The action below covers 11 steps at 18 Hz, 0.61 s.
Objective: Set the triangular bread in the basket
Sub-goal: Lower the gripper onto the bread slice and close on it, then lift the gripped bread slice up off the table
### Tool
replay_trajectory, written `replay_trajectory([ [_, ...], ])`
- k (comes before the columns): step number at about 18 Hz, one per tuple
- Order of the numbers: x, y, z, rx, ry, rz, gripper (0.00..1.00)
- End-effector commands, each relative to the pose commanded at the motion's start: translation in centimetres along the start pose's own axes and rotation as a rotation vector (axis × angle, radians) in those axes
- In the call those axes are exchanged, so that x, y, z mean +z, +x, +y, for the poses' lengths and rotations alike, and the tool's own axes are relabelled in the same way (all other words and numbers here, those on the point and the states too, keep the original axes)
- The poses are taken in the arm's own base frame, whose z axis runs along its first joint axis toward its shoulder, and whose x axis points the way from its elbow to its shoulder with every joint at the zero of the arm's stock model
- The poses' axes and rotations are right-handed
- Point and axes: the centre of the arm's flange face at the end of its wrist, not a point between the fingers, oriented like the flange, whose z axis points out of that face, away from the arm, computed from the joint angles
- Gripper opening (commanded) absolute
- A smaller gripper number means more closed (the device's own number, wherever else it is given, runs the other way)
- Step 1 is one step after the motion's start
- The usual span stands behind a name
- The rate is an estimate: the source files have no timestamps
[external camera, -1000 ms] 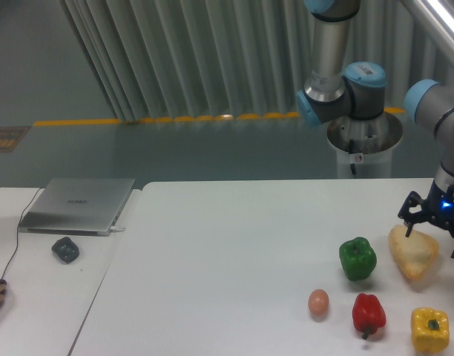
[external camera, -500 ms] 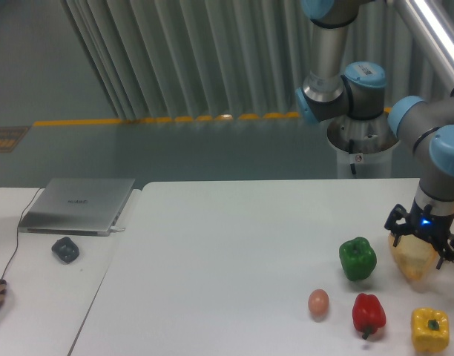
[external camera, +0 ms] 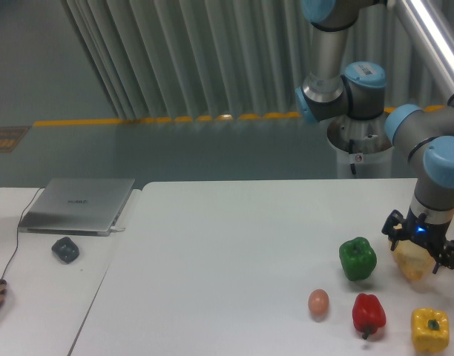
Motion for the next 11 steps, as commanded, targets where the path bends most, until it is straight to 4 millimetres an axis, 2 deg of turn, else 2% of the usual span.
replay_trajectory([
  [5,0.37,0.06,-0.19,0.003,-0.004,0.005,0.99],
  [8,0.48,0.05,-0.19,0.001,-0.006,0.007,0.87],
  [11,1.01,0.13,-0.12,0.003,-0.011,0.015,0.80],
])
